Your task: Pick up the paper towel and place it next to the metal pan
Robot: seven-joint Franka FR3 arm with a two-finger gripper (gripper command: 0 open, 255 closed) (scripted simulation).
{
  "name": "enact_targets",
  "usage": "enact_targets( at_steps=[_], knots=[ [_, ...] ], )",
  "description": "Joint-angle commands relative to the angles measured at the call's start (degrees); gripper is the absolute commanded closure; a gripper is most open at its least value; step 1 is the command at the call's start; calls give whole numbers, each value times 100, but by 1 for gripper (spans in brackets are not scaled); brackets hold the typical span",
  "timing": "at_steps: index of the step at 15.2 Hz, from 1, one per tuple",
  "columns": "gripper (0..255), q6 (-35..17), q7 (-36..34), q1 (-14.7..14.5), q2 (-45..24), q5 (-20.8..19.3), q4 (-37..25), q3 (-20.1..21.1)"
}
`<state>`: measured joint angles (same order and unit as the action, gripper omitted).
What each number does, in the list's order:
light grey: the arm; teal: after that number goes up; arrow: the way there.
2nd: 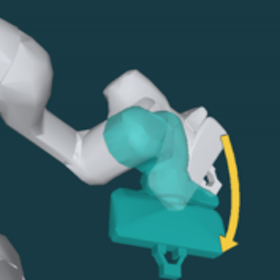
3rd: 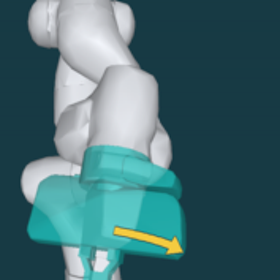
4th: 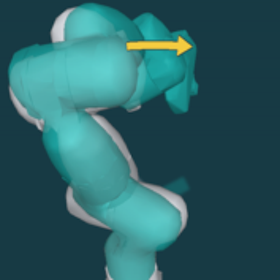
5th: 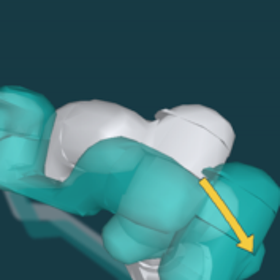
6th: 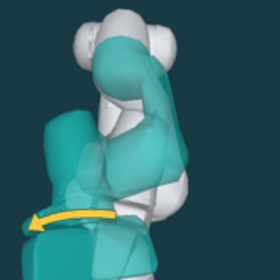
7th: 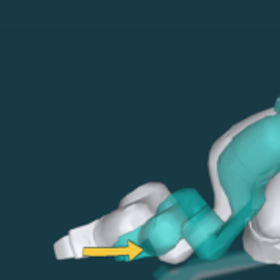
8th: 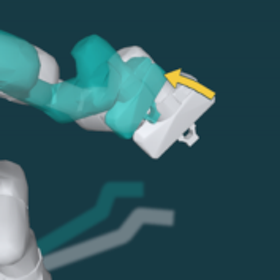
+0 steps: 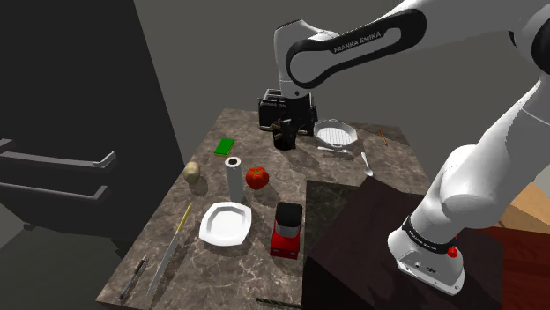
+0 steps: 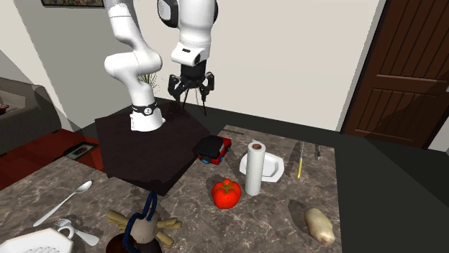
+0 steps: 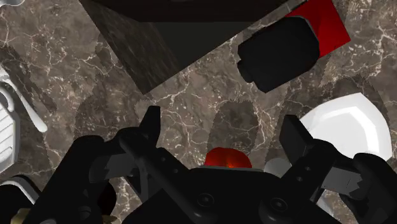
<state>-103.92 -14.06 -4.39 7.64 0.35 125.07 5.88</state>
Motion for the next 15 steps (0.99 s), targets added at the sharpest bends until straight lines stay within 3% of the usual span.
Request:
enact_targets(
  at_steps=[1,8,15],
  knots=[
    [0,-139,-61,-28,-446,-17,-340,44],
    [0,-382,-343,-208,-1923,-126,-1665,194],
    [0,-265,-571,-465,-3483,-298,-3433,256]
  ],
)
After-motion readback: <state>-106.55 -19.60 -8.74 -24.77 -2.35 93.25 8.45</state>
